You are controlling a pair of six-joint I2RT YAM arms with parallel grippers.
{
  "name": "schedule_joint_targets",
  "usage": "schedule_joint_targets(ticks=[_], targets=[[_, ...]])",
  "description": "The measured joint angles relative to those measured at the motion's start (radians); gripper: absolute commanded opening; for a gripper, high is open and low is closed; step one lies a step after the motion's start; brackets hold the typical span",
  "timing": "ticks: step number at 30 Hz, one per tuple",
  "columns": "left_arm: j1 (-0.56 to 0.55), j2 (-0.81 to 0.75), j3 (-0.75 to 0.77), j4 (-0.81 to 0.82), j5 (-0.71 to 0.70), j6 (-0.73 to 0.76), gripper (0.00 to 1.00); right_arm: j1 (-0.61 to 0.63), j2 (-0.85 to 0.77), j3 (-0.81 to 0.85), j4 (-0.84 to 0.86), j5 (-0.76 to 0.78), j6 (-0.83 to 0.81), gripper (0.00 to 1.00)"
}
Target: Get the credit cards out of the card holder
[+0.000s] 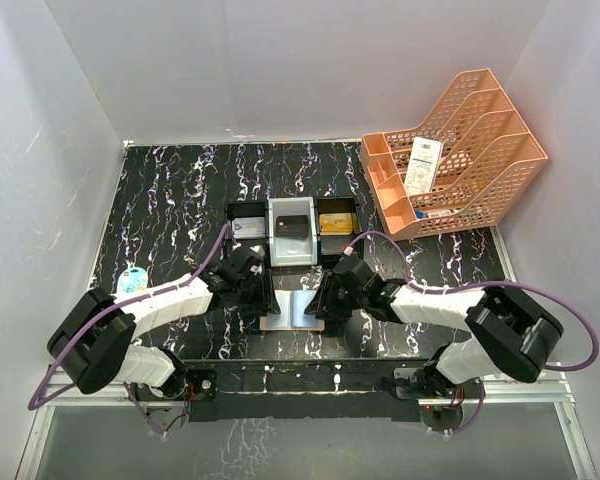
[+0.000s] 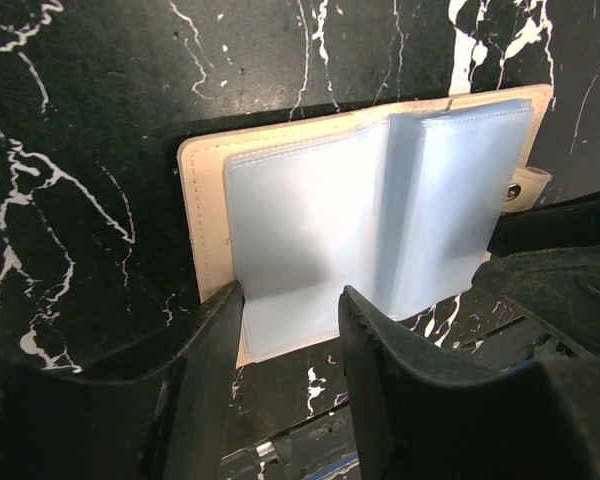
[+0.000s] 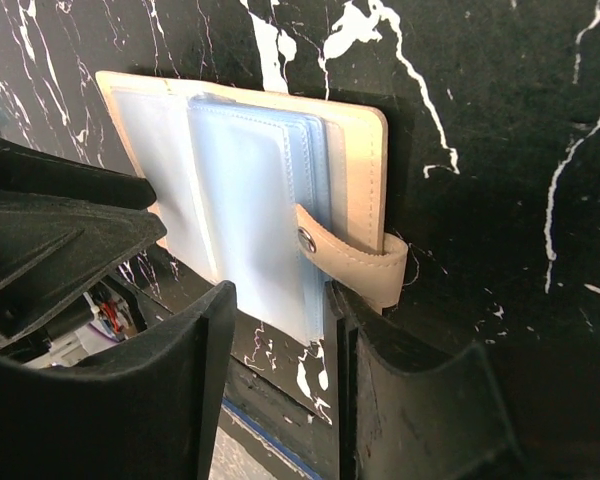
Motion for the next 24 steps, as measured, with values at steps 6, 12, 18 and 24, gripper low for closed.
schedule_joint_targets(ticks=[6,12,18,24], targets=[[-0.019,0.027,0.013,0.022,-0.016,-0.018,0.37,0.000,-0.026,0.021,-0.086,0.035,-0.031,0.40],[-0.024,0.029,0.011,0.023,-0.028,-0.032,0.35,0.000,-0.041,0.051,-0.174,0.077,-0.066,0.40],[-0.024,0.026,0.008,0.026,-0.029,-0.032,0.34,0.000,-0.040,0.052,-0.189,0.082,-0.076,0.36],[-0.024,0.014,-0.011,0.055,-0.013,-0.027,0.33,0.001,-0.010,0.052,-0.156,0.053,-0.083,0.25]])
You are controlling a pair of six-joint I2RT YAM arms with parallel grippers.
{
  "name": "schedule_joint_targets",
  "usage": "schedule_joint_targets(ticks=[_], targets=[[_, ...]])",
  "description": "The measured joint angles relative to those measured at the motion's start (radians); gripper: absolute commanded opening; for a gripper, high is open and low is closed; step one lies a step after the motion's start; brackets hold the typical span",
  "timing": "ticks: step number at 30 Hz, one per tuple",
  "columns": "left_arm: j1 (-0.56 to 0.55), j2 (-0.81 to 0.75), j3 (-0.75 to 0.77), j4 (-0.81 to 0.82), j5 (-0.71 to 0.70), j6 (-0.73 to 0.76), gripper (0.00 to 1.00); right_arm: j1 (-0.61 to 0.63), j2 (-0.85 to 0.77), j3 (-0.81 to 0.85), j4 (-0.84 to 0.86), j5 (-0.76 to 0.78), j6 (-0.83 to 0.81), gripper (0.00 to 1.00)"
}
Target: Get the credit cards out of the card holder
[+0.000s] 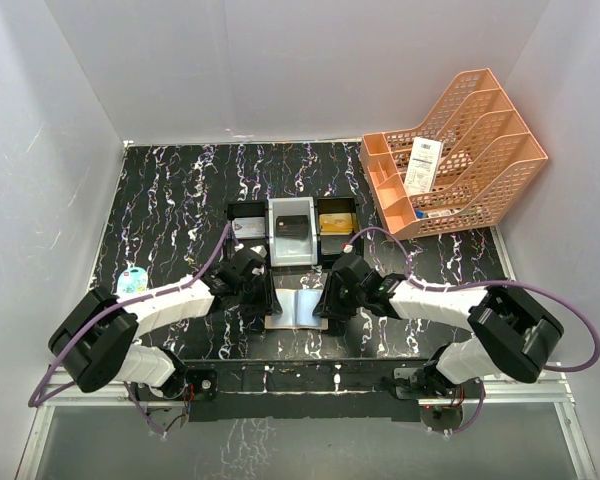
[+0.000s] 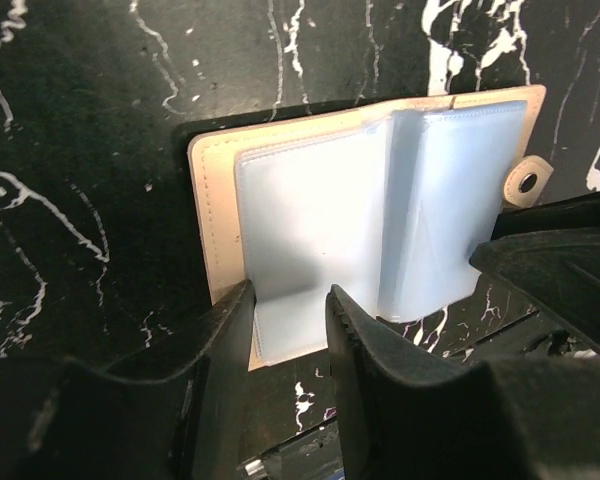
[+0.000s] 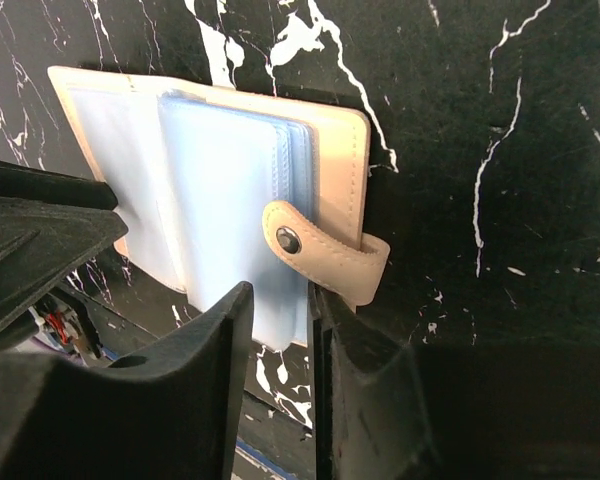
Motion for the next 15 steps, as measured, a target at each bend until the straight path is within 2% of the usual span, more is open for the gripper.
schedule_joint_targets(ticks=[4,15], targets=[[-0.004,0.016,-0.006,0.057,0.024,-0.001,0.32,-0.001,0.012,0.000,0.018,-0.016,-0.001,0.21],[-0.022,0.034,-0.003,0.096,0.019,-0.004,0.29,-0.002,0.029,-0.010,0.071,-0.047,0.004,0.21]])
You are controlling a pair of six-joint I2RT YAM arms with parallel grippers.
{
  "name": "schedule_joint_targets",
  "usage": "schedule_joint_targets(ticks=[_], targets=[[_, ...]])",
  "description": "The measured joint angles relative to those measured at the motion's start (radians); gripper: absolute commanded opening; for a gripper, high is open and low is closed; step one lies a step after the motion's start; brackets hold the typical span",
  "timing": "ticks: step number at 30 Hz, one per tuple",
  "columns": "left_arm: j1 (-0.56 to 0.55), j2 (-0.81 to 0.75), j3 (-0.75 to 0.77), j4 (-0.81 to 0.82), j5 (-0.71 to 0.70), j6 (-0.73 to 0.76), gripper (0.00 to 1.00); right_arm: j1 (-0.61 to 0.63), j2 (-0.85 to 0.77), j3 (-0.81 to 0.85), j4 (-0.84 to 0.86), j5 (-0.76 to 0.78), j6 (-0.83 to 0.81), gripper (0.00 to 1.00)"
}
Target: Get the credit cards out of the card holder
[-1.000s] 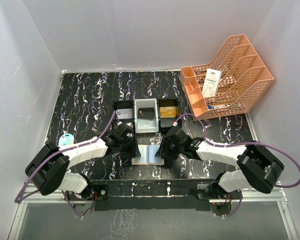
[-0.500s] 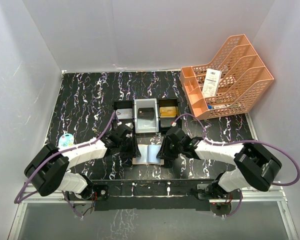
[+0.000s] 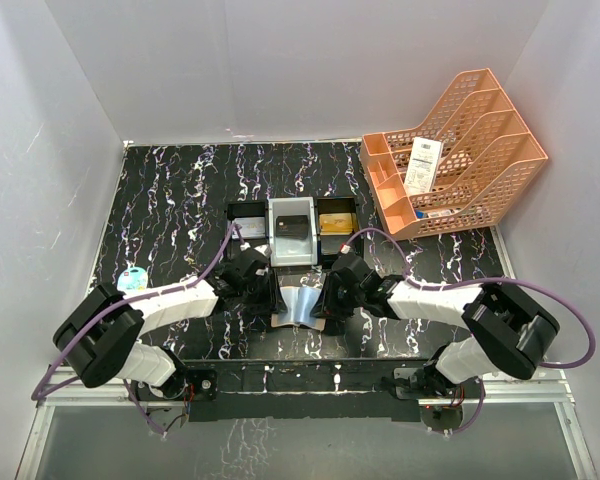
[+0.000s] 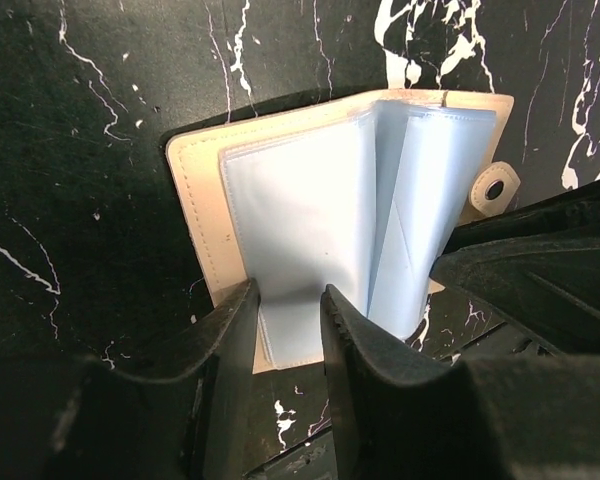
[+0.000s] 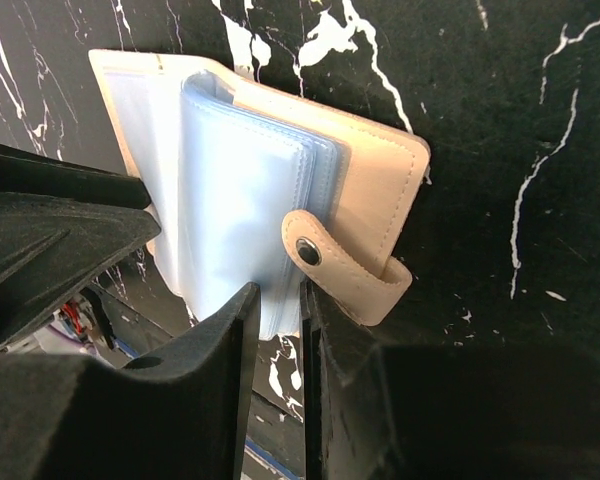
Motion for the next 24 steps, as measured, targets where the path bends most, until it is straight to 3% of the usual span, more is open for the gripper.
schedule_joint_targets(ticks=[13,20,24], targets=[[-0.036,-0.005,0.001,0.035,0.048,-0.026,0.30,0.004,0.024,-0.005,0.049,-0.018,0.022,0.25],[-0.040,-0.070,0.003,-0.035,-0.007,-0.032,0.33,0.009,0.001,0.030,-0.022,-0.003,-0.014,0.37],[-0.040,-0.195,0.021,-0.153,-0.124,-0.046,0.41,0.013,-0.093,0.089,-0.133,0.044,-0.068,0.46]])
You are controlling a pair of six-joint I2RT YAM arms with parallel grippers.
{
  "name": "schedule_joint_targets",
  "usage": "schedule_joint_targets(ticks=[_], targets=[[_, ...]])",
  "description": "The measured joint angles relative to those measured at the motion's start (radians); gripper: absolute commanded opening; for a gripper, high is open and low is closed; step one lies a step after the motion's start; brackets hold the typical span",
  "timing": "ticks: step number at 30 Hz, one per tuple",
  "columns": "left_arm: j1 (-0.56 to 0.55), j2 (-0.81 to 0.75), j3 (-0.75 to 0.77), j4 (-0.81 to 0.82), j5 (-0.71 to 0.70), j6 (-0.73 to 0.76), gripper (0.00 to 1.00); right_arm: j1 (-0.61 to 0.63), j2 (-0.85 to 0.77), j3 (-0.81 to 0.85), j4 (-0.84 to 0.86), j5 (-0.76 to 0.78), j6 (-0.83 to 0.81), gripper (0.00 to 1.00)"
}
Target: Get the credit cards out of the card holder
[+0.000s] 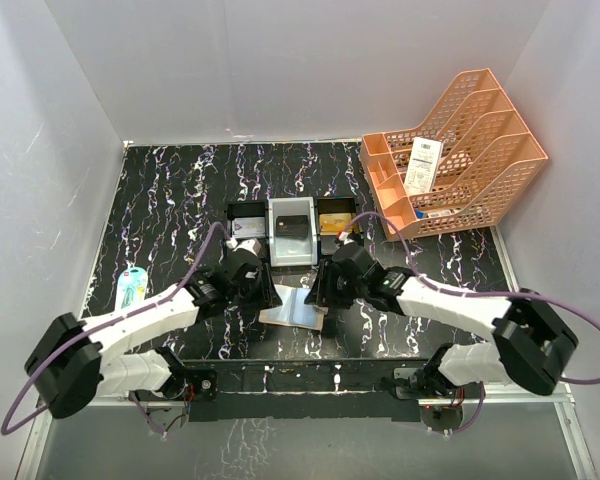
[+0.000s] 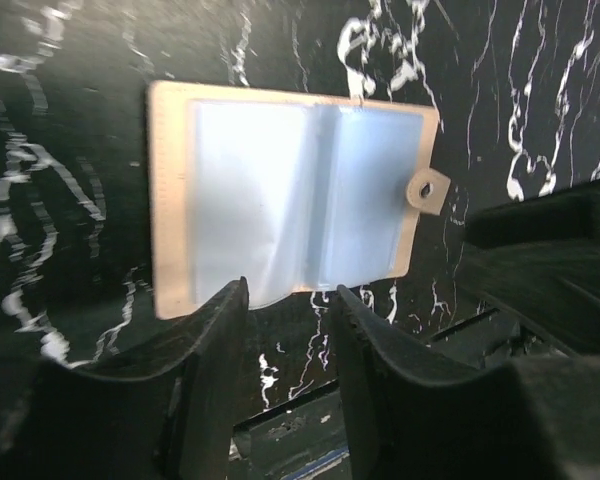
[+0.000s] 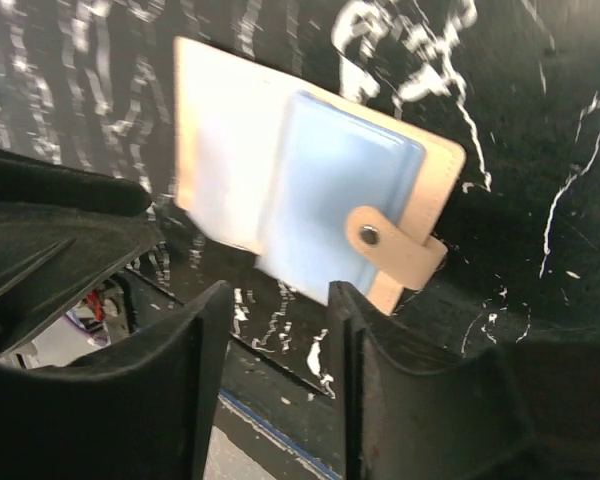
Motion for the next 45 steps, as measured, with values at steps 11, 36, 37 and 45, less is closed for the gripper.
schedule_joint_targets(ticks=[11,36,37,45], targets=[[0.000,-0.190,0.130,-0.309,-0.269,0.056,0.88,0.000,-0.285,0.174,-0.172,0.259,-0.222,0.97],[0.031,-0.379,0.525,-0.764,-0.737,0.324,0.98,-0.474,-0.361,0.208,-0.057,0.485,-0.655,0.98],[0.031,-0.370,0.539,-0.772,-0.739,0.327,0.98,-0.482,-0.351,0.236,-0.066,0.448,-0.651,0.98],[0.270,-0.212,0.586,-0.705,-0.559,0.443,0.98,-0.483,-0.318,0.416,-0.086,0.279,-0.644,0.98]])
